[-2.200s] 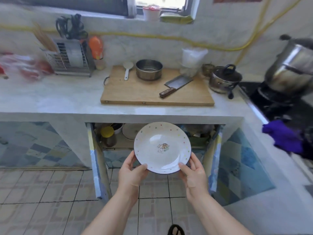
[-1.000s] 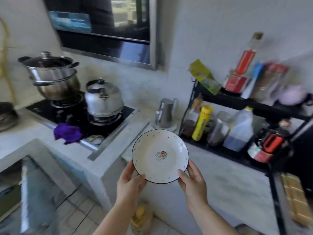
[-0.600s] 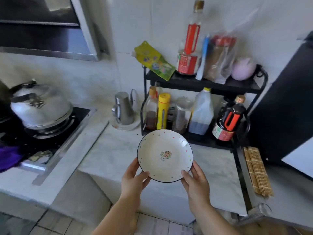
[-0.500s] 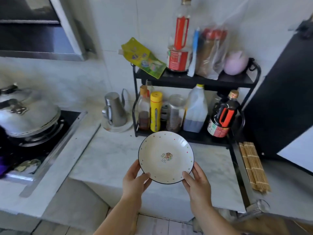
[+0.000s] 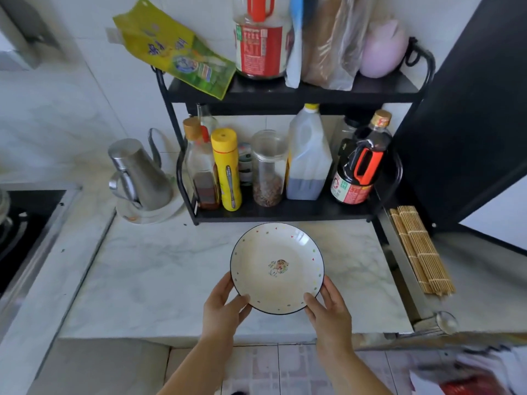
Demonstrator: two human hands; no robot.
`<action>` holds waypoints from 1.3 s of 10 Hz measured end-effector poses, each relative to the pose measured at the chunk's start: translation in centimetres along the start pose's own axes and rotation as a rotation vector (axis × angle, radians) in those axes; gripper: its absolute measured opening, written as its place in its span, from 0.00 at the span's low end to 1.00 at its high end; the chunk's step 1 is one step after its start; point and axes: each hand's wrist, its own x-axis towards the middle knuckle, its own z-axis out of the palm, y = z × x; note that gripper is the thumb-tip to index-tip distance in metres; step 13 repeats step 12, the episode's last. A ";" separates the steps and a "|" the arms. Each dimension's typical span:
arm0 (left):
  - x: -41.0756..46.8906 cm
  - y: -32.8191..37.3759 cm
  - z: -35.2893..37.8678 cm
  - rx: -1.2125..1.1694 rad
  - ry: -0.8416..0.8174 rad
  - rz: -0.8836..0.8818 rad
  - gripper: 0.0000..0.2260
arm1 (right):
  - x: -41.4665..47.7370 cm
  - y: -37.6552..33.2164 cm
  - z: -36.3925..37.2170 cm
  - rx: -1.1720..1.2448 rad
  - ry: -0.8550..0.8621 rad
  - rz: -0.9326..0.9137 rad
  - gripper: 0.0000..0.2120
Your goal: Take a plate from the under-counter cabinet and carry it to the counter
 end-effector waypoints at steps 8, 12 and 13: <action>2.0 -1.5 -1.9 0.023 0.002 -0.005 0.23 | 1.0 2.6 1.2 -0.041 0.009 -0.029 0.25; 2.7 -0.5 -2.6 0.333 -0.057 0.050 0.20 | 0.9 1.5 0.8 -0.369 -0.068 -0.093 0.21; 2.7 -0.5 -2.6 0.333 -0.057 0.050 0.20 | 0.9 1.5 0.8 -0.369 -0.068 -0.093 0.21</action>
